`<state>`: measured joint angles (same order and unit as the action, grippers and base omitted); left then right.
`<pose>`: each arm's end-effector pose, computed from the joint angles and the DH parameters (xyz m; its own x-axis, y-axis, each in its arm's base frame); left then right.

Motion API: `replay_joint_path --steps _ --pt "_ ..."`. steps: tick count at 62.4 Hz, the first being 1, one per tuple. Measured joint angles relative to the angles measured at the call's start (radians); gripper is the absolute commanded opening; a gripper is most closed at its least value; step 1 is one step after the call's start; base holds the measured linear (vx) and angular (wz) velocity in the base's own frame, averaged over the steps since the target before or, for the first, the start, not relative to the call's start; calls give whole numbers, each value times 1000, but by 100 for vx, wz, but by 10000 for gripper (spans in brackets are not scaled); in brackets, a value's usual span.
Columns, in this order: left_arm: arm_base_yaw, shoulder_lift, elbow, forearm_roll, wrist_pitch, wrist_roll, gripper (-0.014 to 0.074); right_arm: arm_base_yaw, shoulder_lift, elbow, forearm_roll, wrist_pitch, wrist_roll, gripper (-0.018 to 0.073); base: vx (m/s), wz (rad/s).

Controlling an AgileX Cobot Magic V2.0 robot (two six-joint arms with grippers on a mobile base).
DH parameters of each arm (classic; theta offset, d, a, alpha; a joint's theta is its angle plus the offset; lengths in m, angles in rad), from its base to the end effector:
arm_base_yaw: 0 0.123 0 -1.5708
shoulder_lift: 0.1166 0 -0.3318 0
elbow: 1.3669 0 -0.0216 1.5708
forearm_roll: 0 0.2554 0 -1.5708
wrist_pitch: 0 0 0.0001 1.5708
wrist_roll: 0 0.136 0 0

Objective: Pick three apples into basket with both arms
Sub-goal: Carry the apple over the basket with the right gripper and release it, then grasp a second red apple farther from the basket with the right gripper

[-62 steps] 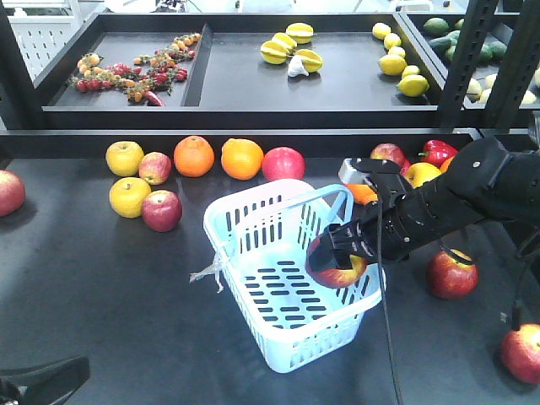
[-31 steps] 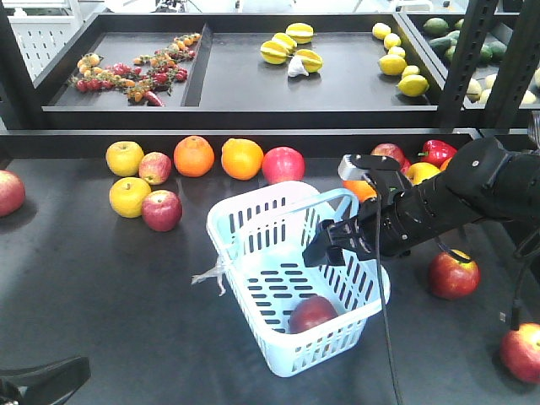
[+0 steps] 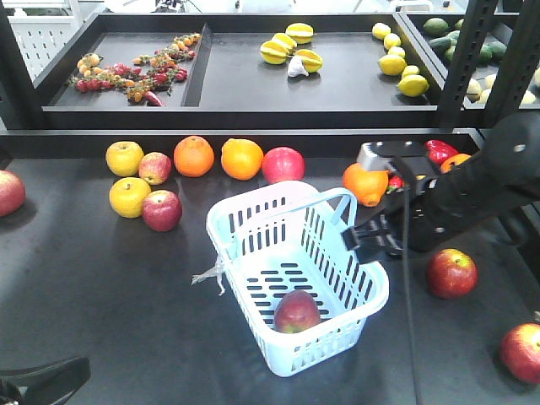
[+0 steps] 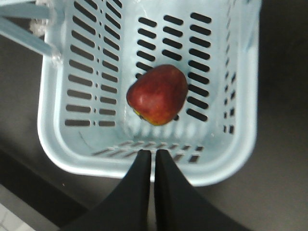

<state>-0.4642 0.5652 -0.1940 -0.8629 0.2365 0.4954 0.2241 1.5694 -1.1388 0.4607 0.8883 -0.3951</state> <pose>0.0917 -0.0731 0.2243 -0.5592 -0.1010 -0.8228 0.4168 0.8237 -0.3844 0.3160 0.1202 0.2691 -0.8657 -0.2855 -0.4111 -0.4186 0.8632 0.2821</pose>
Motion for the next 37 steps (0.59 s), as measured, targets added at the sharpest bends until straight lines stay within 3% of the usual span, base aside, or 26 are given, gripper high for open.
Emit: replay_joint_path --steps 11,21,28,37 --pt "0 0 0 0 0 0 -7 -33 -93 29 -149 0 132 -8 0 0" --pt "0 0 0 0 1 0 -7 -186 -114 31 -284 -32 250 -8 0 0" --pt "0 0 0 0 1 0 -7 -311 -90 31 -289 -35 251 -1 0 0" --pt "0 0 0 0 -1 0 -7 -390 -2 16 -239 -48 151 80 0 0"
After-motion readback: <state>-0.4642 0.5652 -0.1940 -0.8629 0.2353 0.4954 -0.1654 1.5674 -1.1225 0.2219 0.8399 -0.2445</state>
